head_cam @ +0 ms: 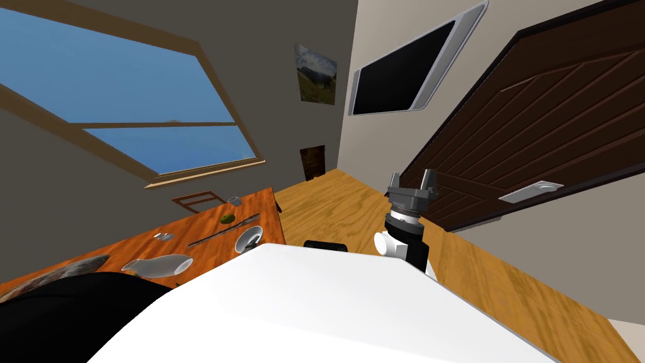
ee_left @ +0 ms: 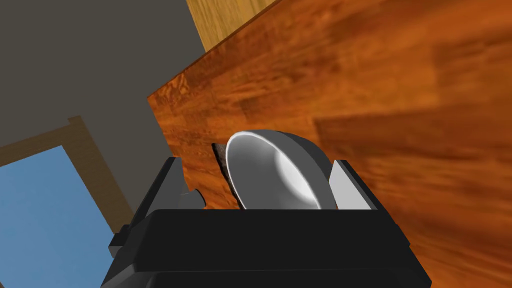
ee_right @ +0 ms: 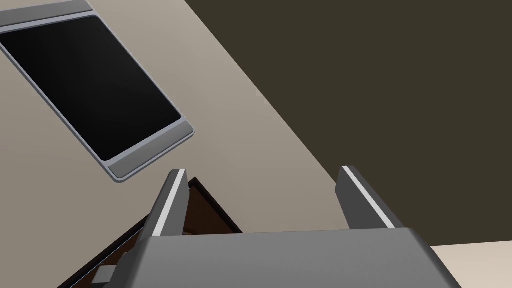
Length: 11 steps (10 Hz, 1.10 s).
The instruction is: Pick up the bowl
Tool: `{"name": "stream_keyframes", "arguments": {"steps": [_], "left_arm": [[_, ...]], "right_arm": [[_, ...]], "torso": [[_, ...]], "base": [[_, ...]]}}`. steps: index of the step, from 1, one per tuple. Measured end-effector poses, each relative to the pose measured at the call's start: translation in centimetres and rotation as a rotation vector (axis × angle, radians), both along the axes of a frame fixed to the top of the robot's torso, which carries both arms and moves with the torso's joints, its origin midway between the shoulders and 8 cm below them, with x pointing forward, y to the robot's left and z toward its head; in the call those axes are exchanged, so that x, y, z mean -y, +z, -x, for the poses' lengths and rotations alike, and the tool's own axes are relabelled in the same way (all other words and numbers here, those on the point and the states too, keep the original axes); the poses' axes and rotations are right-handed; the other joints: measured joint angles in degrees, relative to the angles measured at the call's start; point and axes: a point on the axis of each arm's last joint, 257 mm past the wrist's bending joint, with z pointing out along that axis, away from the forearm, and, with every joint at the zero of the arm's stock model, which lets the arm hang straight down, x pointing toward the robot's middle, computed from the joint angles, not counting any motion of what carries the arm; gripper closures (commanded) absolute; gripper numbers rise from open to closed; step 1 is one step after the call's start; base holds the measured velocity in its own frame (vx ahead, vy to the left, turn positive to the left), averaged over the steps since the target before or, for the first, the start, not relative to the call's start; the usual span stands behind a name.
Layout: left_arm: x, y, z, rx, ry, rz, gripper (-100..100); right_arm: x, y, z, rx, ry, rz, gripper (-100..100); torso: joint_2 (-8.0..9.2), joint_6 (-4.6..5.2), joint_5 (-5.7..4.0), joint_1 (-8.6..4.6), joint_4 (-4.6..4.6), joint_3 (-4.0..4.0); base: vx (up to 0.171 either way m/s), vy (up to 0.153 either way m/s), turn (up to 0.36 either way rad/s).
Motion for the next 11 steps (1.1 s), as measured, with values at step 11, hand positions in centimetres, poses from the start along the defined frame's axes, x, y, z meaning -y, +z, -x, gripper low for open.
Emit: {"name": "stream_keyframes", "arguments": {"steps": [11], "left_arm": [[-3.8, -5.8, 16.3, -0.332, 0.15, 0.043, -100]], "right_arm": [[0.0, 0.0, 0.0, 0.0, 0.0, 0.0, 0]], "torso": [[-0.05, 0.0, 0.04, 0.21, -0.01, -0.03]], "base": [[0.086, 0.047, -0.072]]}}
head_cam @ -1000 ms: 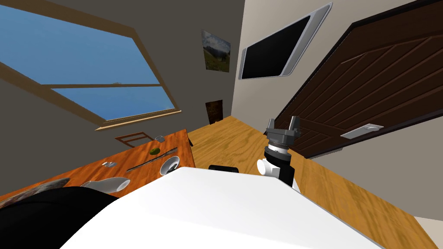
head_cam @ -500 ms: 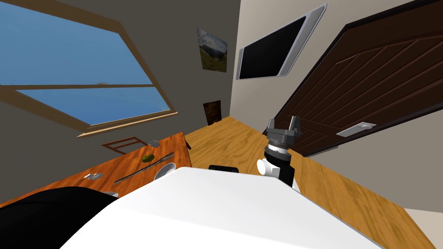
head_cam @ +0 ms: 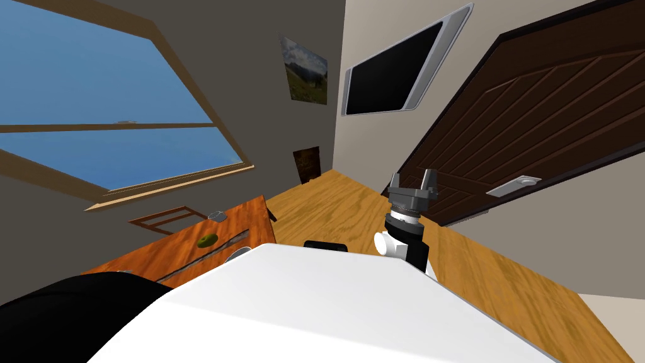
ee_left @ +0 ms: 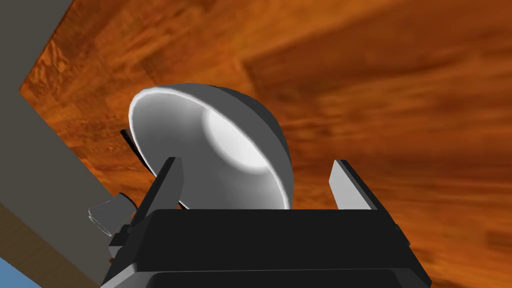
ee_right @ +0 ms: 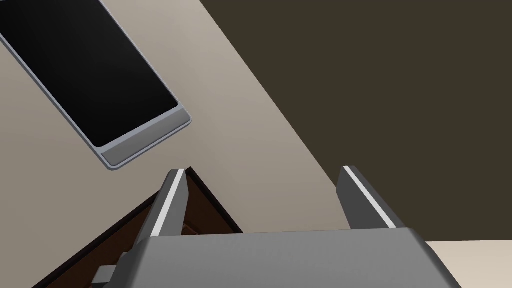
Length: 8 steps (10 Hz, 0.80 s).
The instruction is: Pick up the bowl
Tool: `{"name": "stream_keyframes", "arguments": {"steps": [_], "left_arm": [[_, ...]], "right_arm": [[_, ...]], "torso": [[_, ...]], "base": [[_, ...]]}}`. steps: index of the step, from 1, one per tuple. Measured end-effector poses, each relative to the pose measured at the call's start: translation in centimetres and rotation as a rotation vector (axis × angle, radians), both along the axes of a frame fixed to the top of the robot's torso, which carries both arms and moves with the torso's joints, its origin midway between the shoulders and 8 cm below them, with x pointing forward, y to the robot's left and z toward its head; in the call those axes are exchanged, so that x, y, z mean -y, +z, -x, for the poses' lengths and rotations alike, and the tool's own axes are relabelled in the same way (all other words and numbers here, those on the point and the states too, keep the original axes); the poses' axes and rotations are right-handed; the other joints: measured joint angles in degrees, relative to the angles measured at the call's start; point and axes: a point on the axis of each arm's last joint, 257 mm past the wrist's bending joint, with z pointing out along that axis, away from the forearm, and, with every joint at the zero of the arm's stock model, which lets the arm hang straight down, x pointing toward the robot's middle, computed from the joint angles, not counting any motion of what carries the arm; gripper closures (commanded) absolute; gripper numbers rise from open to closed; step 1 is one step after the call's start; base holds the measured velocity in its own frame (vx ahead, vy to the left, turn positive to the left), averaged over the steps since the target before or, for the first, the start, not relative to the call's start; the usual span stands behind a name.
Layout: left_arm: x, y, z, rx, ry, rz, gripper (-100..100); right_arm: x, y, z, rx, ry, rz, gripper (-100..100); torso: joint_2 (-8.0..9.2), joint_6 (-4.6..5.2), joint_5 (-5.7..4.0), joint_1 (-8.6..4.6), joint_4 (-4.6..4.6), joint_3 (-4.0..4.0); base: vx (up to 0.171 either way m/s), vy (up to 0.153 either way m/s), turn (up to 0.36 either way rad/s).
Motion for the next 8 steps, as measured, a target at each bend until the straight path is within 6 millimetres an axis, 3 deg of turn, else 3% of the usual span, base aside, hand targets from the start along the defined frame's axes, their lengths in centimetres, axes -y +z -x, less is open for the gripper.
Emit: {"name": "stream_keyframes", "arguments": {"steps": [5, 7, 8], "left_arm": [[-0.7, -1.4, 7.0, -0.137, 0.057, 0.018, -100], [-0.6, -1.2, 8.0, -0.151, 0.063, 0.023, -100], [-0.6, -1.2, 8.1, -0.152, 0.064, 0.023, 0]], "right_arm": [[0.0, 0.0, 0.0, 0.0, 0.0, 0.0, 0], [0.0, 0.0, 0.0, 0.0, 0.0, 0.0, 0], [0.0, 0.0, 0.0, 0.0, 0.0, 0.0, 0]], "torso": [[0.02, 0.0, 0.01, -0.01, 0.01, 0.01], [0.19, -0.01, -0.04, -0.2, 0.04, 0.11], [0.22, -0.01, -0.05, -0.27, 0.05, 0.13]], "base": [[0.06, 0.071, -0.05], [0.002, 0.014, 0.004], [0.0, 0.0, 0.0]]}}
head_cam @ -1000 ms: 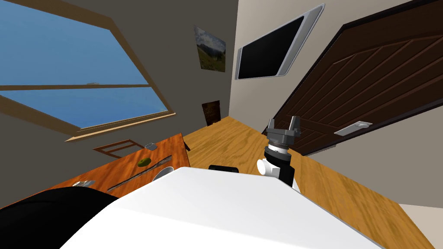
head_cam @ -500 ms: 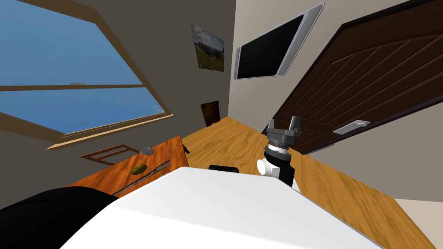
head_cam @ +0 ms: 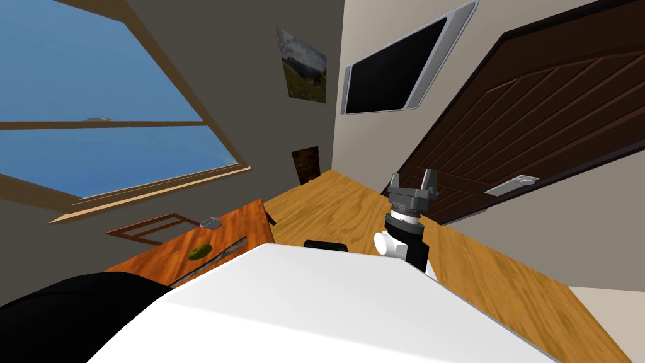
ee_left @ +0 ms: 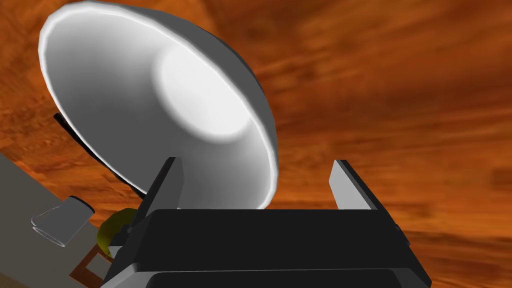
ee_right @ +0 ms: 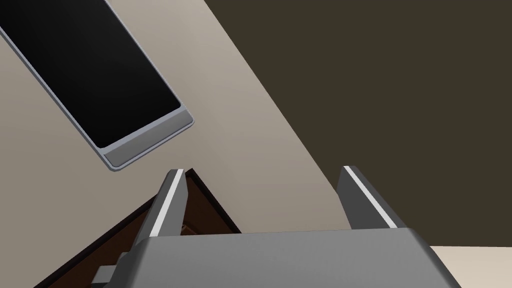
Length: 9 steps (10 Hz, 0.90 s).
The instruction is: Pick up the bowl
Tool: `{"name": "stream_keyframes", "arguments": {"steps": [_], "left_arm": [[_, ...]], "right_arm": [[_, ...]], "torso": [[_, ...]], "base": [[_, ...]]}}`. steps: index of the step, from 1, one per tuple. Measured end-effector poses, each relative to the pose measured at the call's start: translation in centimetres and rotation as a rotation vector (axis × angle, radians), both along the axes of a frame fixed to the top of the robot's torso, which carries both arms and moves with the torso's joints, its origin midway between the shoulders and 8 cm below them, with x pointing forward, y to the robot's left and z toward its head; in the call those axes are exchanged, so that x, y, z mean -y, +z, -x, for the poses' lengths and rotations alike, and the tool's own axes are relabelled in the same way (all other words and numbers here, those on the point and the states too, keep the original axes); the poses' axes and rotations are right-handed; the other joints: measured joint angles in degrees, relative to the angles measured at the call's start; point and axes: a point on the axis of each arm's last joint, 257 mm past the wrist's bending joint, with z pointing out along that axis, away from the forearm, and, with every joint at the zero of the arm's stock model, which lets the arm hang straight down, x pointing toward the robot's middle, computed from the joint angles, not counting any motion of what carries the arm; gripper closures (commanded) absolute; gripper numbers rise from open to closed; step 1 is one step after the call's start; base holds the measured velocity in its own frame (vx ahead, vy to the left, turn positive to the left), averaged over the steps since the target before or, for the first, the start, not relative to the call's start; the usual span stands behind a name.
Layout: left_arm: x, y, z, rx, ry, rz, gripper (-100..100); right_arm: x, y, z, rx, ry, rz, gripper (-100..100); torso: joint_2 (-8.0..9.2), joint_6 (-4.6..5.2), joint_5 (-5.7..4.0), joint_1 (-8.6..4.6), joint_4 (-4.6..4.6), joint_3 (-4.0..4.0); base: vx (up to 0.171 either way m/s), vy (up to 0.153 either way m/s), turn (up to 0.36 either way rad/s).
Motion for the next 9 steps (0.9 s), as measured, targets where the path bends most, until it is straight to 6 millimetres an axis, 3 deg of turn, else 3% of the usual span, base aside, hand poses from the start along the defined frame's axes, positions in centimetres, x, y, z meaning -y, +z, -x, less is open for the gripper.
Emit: {"name": "stream_keyframes", "arguments": {"steps": [1, 5, 6, 9], "left_arm": [[0.0, 0.0, 0.0, 0.0, 0.0, 0.0, -100], [1.7, -1.8, -1.5, -0.001, 0.002, 0.003, -100], [1.7, -1.9, -1.5, -0.004, 0.001, 0.002, 100], [1.8, -1.9, -1.5, -0.003, 0.002, 0.003, 100]], "right_arm": [[0.0, 0.0, 0.0, 0.0, 0.0, 0.0, 0], [0.0, 0.0, 0.0, 0.0, 0.0, 0.0, 0], [0.0, 0.0, 0.0, 0.0, 0.0, 0.0, 0], [0.0, 0.0, 0.0, 0.0, 0.0, 0.0, 0]], "torso": [[0.01, 0.0, -0.01, -0.03, 0.0, 0.01], [0.05, 0.01, 0.04, 0.08, 0.02, 0.03], [0.03, 0.0, -0.01, -0.03, 0.01, 0.02], [0.01, 0.02, -0.05, -0.09, 0.0, 0.01]], "base": [[-0.016, 0.048, 0.0], [-0.01, 0.039, -0.007], [0.0, 0.0, 0.0], [-0.001, -0.001, 0.004]]}}
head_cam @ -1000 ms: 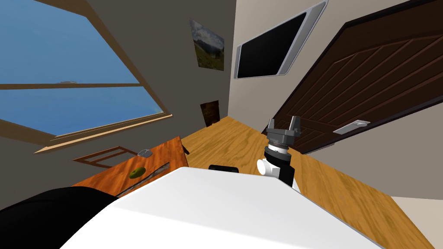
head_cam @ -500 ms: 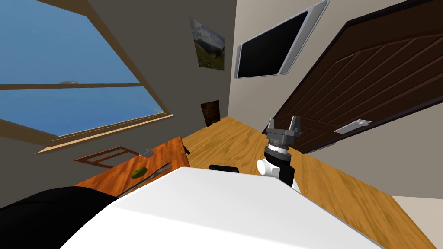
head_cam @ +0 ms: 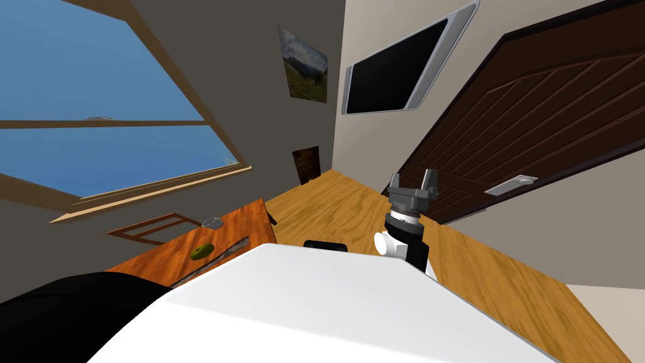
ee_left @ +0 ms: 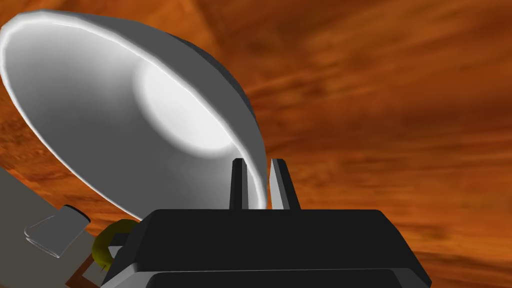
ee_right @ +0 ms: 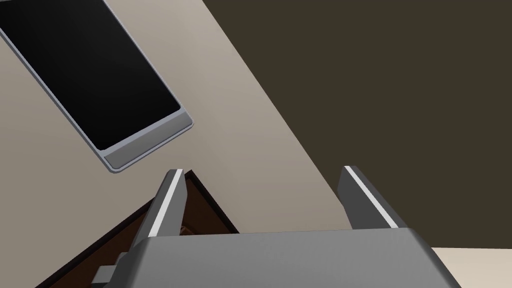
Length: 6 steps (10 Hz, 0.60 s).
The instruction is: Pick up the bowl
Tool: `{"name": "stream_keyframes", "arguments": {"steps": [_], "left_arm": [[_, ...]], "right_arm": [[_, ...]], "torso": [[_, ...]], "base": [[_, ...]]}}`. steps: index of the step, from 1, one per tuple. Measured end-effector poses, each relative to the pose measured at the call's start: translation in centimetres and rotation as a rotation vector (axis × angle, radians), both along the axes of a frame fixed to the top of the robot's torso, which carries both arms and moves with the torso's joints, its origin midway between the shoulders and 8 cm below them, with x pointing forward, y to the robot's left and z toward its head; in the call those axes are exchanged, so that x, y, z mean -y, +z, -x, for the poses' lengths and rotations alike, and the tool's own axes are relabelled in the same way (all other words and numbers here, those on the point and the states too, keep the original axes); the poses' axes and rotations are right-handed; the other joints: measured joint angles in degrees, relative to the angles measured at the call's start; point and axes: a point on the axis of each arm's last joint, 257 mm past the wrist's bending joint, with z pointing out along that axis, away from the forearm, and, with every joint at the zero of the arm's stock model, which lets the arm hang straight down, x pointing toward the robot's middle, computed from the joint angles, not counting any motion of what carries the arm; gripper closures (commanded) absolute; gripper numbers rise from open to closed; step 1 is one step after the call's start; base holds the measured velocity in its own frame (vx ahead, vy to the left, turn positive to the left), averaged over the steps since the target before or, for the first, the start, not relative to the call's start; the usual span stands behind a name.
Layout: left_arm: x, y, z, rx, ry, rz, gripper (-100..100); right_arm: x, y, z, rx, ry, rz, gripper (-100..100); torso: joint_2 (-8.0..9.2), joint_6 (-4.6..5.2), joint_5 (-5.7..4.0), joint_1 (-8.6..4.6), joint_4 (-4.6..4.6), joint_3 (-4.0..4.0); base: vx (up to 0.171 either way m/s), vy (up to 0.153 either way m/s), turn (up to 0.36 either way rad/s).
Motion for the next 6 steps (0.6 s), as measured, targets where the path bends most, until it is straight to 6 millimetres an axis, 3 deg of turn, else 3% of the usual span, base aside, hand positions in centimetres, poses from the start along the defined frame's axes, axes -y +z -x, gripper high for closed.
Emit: {"name": "stream_keyframes", "arguments": {"steps": [1, 2, 3, 6], "left_arm": [[0.0, 0.0, 0.0, -0.001, 0.001, 0.0, 100], [0.0, 0.0, 0.1, -0.001, 0.001, 0.0, 0], [0.0, 0.0, 0.1, -0.002, 0.002, 0.0, 100], [-1.5, 1.4, 1.2, 0.001, -0.003, -0.004, 100]], "right_arm": [[0.0, 0.0, 0.0, 0.0, 0.0, 0.0, 0], [0.0, 0.0, 0.0, 0.0, 0.0, 0.0, 0], [0.0, 0.0, 0.0, 0.0, 0.0, 0.0, 0], [0.0, 0.0, 0.0, 0.0, 0.0, 0.0, 0]], "torso": [[0.01, 0.01, -0.02, -0.02, 0.01, 0.01], [0.02, 0.02, -0.04, -0.04, 0.02, 0.02], [0.02, 0.03, -0.05, -0.05, 0.02, 0.02], [-0.04, -0.01, -0.14, -0.32, -0.01, -0.02]], "base": [[0.0, 0.0, 0.0], [0.0, 0.0, 0.0], [0.013, -0.03, 0.003], [0.017, -0.042, 0.008]]}}
